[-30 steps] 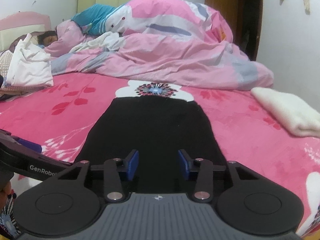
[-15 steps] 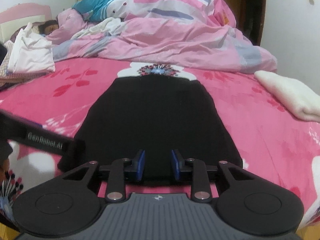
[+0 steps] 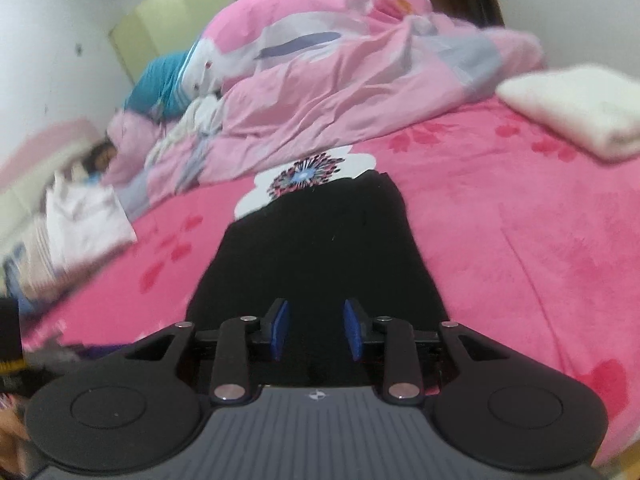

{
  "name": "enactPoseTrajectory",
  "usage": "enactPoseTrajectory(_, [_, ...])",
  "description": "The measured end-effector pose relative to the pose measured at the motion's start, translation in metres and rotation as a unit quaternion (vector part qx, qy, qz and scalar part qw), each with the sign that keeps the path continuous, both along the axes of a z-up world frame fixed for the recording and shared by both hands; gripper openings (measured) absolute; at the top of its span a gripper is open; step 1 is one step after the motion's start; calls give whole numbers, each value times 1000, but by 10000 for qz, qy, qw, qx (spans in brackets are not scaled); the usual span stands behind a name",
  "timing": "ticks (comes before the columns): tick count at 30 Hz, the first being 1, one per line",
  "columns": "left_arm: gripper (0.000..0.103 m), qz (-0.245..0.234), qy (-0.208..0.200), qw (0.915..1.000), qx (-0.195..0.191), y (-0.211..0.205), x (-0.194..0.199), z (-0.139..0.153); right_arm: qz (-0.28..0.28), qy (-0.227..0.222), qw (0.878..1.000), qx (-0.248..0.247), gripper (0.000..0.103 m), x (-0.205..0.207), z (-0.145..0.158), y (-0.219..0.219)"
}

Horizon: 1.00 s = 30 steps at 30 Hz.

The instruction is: Fold clothes

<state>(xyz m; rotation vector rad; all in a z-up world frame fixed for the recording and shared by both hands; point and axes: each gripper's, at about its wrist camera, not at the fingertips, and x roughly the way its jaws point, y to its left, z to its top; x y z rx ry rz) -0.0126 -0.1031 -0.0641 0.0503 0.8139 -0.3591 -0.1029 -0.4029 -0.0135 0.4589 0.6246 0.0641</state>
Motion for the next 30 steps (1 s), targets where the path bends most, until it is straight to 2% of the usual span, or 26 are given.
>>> enactPoseTrajectory(2, [103, -8, -162, 9994, -291, 9, 7, 5, -3, 26, 9993, 372, 43, 12, -4, -21])
enactPoseTrajectory(4, [103, -34, -75, 9977, -674, 16, 21, 7, 40, 106, 9967, 802, 44, 29, -10, -43])
enactPoseTrajectory(7, [103, -100, 319, 9912, -1278, 21, 47, -1, 111, 401, 9893, 1397, 51, 61, -25, -74])
enactPoseTrajectory(10, [98, -73, 708, 9840, -1636, 24, 68, -16, 148, 796, 9867, 1406, 55, 92, -41, -91])
enactPoseTrajectory(12, [97, -138, 704, 9810, -1801, 25, 76, -21, 208, 945, 9840, 1494, 55, 107, -51, -98])
enactPoseTrajectory(16, [92, -385, 651, 9763, -2026, 21, 92, -26, 456, 993, 9743, 1970, 55, 134, -66, -112])
enactPoseTrajectory(19, [80, -529, 658, 9733, -2133, 15, 108, -30, 722, 1017, 9671, 2217, 55, 159, -73, -118])
enactPoseTrajectory(21, [65, -611, 675, 9712, -2203, 11, 120, -33, 921, 1054, 9633, 2289, 55, 175, -76, -118])
enactPoseTrajectory(22, [62, -624, 712, 9701, -2234, 9, 126, -35, 1024, 1062, 9618, 2305, 54, 183, -76, -117])
enactPoseTrajectory(25, [61, -627, 858, 9617, -2528, 8, 145, -40, 1266, 1090, 9566, 2388, 53, 205, -79, -115])
enactPoseTrajectory(27, [60, -633, 958, 9560, -2700, 5, 158, -42, 1393, 1120, 9537, 2419, 45, 219, -82, -112])
enactPoseTrajectory(30, [60, -631, 982, 9527, -2807, -3, 169, -45, 1559, 1148, 9495, 2470, 36, 238, -86, -108])
